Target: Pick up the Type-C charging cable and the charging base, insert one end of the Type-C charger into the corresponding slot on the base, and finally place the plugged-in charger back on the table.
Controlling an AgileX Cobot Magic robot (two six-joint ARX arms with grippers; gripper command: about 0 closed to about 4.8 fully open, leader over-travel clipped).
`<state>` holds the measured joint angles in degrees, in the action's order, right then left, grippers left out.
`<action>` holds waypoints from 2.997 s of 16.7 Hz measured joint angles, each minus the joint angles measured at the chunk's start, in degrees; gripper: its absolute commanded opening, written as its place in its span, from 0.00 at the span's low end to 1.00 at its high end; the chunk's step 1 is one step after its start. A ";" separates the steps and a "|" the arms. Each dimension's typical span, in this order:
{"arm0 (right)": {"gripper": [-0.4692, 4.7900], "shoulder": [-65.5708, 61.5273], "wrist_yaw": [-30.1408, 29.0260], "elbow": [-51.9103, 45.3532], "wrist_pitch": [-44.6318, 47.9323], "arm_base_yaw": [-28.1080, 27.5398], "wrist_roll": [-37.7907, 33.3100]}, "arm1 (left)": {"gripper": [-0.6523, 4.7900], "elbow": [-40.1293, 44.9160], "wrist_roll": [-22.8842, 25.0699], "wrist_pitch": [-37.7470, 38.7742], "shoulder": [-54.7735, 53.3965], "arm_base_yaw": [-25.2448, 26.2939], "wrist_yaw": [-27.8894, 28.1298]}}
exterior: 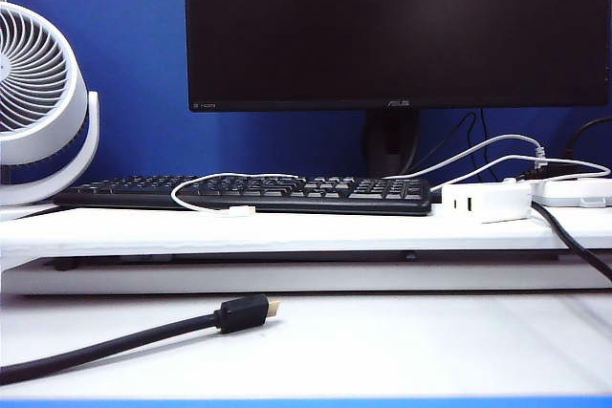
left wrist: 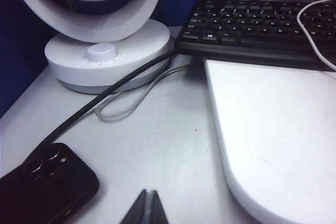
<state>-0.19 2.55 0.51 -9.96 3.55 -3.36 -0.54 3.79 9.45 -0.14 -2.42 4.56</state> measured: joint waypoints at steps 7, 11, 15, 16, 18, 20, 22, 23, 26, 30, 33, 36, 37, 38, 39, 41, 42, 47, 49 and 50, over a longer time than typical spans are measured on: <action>0.08 0.02 5.73 7.72 7.61 -0.04 -0.68 | 0.11 -0.72 -3.63 -7.06 -0.02 0.00 -0.55; 0.08 -1.33 7.93 14.40 7.61 -0.04 -0.70 | 0.11 -7.08 -3.89 -10.19 -0.22 0.00 1.42; 0.08 -12.46 7.93 25.79 7.54 -0.04 2.19 | 0.11 -14.64 -3.89 -13.20 -6.73 0.00 2.56; 0.08 -16.41 7.93 29.62 8.37 -0.07 4.94 | 0.11 -16.76 -3.89 -13.77 -8.96 0.00 2.56; 0.08 -26.97 4.92 39.71 11.91 -0.09 9.18 | 0.11 -21.94 -3.63 -14.58 -15.15 0.00 2.56; 0.08 -36.04 -5.09 49.29 10.45 -0.07 11.65 | 0.11 -26.75 -3.45 -14.75 -19.69 0.00 2.08; 0.08 -44.72 -13.40 57.07 6.34 -0.07 12.41 | 0.11 -32.83 -2.43 -14.32 -25.03 0.00 1.92; 0.08 -49.13 -17.29 61.22 1.60 -0.09 12.46 | 0.11 -35.82 -2.14 -12.28 -27.12 0.00 1.90; 0.08 -63.95 -27.78 74.75 -12.85 -0.02 16.79 | 0.11 -50.95 -2.43 -1.07 -37.09 0.00 -4.39; 0.08 -72.70 -29.11 80.04 -24.15 0.39 33.57 | 0.11 -58.23 -8.41 1.18 -42.60 -0.02 -8.52; 0.10 -76.30 -20.76 79.97 -32.28 4.63 50.10 | 0.11 -58.29 -8.74 1.90 -44.19 -0.02 -9.57; 0.68 -80.04 -19.02 80.00 -34.16 8.44 56.59 | 0.11 -58.31 -8.79 1.92 -45.22 -0.02 -9.64; 0.76 -81.18 -19.04 80.00 -35.52 9.01 59.23 | 0.11 -58.34 -8.79 1.92 -45.24 -0.02 -9.75; 0.88 -82.84 -18.99 80.00 -36.92 9.31 61.79 | 0.11 -58.34 -8.79 1.92 -45.24 -0.02 -9.73; 1.00 -84.83 -18.97 79.97 -38.14 9.35 64.13 | 0.11 -58.34 -8.79 1.92 -45.24 -0.02 -9.75; 1.00 -88.52 -18.69 79.82 -41.35 9.60 69.68 | 0.11 -58.34 -8.79 1.92 -45.27 -0.02 -9.75; 1.00 -90.38 -18.58 79.06 -41.99 10.03 73.42 | 0.11 -58.34 -9.53 1.92 -45.27 -0.02 -9.75; 1.00 -95.45 -17.09 77.05 -43.15 10.67 76.59 | 0.11 -58.36 -10.05 1.92 -45.29 -0.02 -9.77; 1.00 -97.02 -16.02 77.05 -43.06 10.69 76.96 | 0.11 -58.36 -10.08 1.92 -45.29 -0.02 -9.77; 1.00 -97.57 -16.02 77.07 -43.04 10.69 76.96 | 0.11 -58.36 -10.08 1.92 -45.29 -0.02 -9.77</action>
<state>-97.76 -13.47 77.58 -52.99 14.24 73.60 -58.89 -6.28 11.38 -45.43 -2.44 -5.21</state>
